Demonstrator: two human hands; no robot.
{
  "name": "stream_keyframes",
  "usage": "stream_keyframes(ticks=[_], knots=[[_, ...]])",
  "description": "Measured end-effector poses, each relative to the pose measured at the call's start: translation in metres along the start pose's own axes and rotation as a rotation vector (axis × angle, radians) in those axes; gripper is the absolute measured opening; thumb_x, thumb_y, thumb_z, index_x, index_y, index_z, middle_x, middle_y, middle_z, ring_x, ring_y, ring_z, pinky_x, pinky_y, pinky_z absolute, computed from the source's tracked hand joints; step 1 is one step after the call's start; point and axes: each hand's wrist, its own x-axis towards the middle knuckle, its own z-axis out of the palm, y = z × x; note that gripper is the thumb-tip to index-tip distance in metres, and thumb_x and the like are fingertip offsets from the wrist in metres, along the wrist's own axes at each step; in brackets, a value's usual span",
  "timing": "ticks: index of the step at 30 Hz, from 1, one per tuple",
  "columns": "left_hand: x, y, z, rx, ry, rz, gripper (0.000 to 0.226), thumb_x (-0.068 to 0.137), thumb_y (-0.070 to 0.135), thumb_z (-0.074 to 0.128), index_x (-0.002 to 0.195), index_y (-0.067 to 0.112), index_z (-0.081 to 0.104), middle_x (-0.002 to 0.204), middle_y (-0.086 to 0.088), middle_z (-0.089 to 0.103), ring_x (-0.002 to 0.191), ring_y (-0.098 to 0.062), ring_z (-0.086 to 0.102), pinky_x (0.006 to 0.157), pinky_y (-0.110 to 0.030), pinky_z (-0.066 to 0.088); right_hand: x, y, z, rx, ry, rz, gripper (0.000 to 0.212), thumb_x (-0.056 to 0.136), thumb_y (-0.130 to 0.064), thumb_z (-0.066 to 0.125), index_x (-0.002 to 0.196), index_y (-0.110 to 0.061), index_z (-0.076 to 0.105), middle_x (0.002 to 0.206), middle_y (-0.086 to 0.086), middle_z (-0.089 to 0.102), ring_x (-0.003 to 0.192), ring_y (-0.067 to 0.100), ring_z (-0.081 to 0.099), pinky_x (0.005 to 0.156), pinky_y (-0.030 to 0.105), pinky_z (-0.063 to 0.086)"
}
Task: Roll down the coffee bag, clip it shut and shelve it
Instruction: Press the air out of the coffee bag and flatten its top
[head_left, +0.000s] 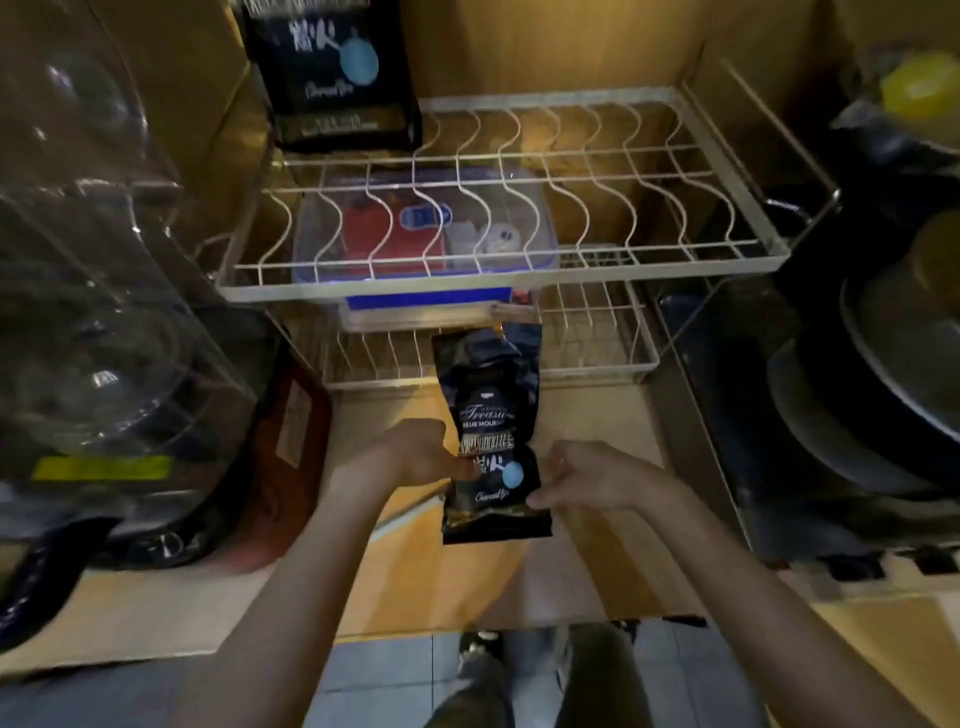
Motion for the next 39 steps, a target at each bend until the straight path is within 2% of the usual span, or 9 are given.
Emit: stream_keyframes(ticks=[3,8,15,20,25,28,31,35,39], knots=[[0.008,-0.013,0.02,-0.221,-0.008,0.017,0.078,0.075,0.046,0.064,0.134,0.008,0.03,0.137,-0.014,0.044,0.121,-0.027,0.044,0.085,-0.029,0.037,0.009,0.01,0.018,0.131,0.012,0.048,0.067,0.075,-0.044,0.069,0.129,-0.012,0.043,0.126,0.003,0.054,0.11,0.018,0.052,0.08,0.024,0.042],[0.026,-0.026,0.054,-0.586,0.051,0.096,0.105,0.044,0.068,0.067,0.132,0.02,0.036,0.129,-0.002,0.055,0.113,-0.019,0.054,0.097,-0.039,0.045,0.018,0.023,0.051,0.428,0.099,-0.037,0.024,0.08,-0.034,0.069,0.102,-0.029,0.06,0.093,-0.011,0.066,0.084,0.004,0.06,0.064,0.005,0.045],[0.033,-0.023,0.07,-1.0,0.062,0.179,0.088,0.053,0.024,0.079,0.13,0.016,0.037,0.118,-0.005,0.061,0.104,-0.017,0.061,0.075,-0.02,0.055,0.027,0.035,0.069,0.817,0.188,0.035,0.039,0.068,-0.02,0.08,0.102,-0.017,0.062,0.101,0.005,0.07,0.091,0.018,0.068,0.073,0.029,0.056],[0.035,-0.02,0.069,-1.004,0.082,0.253,0.084,0.05,0.016,0.083,0.124,0.018,0.043,0.111,-0.002,0.063,0.097,-0.013,0.063,0.069,-0.016,0.054,0.03,0.036,0.075,0.828,0.311,0.021,0.061,0.047,-0.031,0.087,0.098,-0.01,0.061,0.104,0.012,0.068,0.1,0.028,0.064,0.09,0.046,0.052],[0.026,-0.023,0.067,-0.821,0.19,0.389,0.074,0.047,0.009,0.086,0.108,0.025,0.049,0.104,0.005,0.062,0.093,0.006,0.059,0.074,-0.008,0.047,0.029,0.041,0.086,0.829,0.496,-0.117,0.056,0.036,-0.035,0.082,0.085,-0.024,0.056,0.091,0.004,0.064,0.088,0.022,0.061,0.076,0.043,0.051],[0.018,-0.016,0.067,-0.684,0.37,0.459,0.066,0.05,0.006,0.086,0.106,0.013,0.052,0.096,0.016,0.057,0.087,0.014,0.054,0.068,-0.002,0.04,0.032,0.038,0.085,0.822,0.596,-0.207,0.048,0.041,-0.033,0.081,0.08,-0.036,0.053,0.084,0.003,0.061,0.081,0.02,0.056,0.067,0.043,0.047],[0.011,-0.01,0.072,-0.669,0.479,0.429,0.063,0.053,0.01,0.085,0.105,0.012,0.05,0.093,0.023,0.051,0.086,0.008,0.052,0.068,-0.001,0.04,0.037,0.036,0.08,0.76,0.662,-0.259,0.052,0.047,-0.026,0.081,0.089,-0.037,0.053,0.094,0.003,0.066,0.092,0.02,0.061,0.078,0.038,0.051],[0.006,-0.01,0.074,-0.757,0.391,0.467,0.075,0.048,0.035,0.082,0.113,0.022,0.048,0.108,0.012,0.059,0.103,-0.002,0.056,0.085,-0.017,0.048,0.041,0.037,0.082,0.62,0.682,-0.289,0.055,0.057,-0.025,0.082,0.106,-0.025,0.057,0.103,-0.005,0.063,0.102,0.014,0.06,0.082,0.019,0.049],[-0.009,0.006,0.057,-0.906,0.414,0.497,0.072,0.05,0.039,0.077,0.115,0.03,0.046,0.116,0.009,0.058,0.11,-0.004,0.055,0.09,-0.019,0.047,0.039,0.041,0.081,0.618,0.608,-0.345,0.056,0.069,-0.014,0.072,0.12,-0.022,0.052,0.112,-0.009,0.062,0.107,0.001,0.058,0.091,0.021,0.048]])
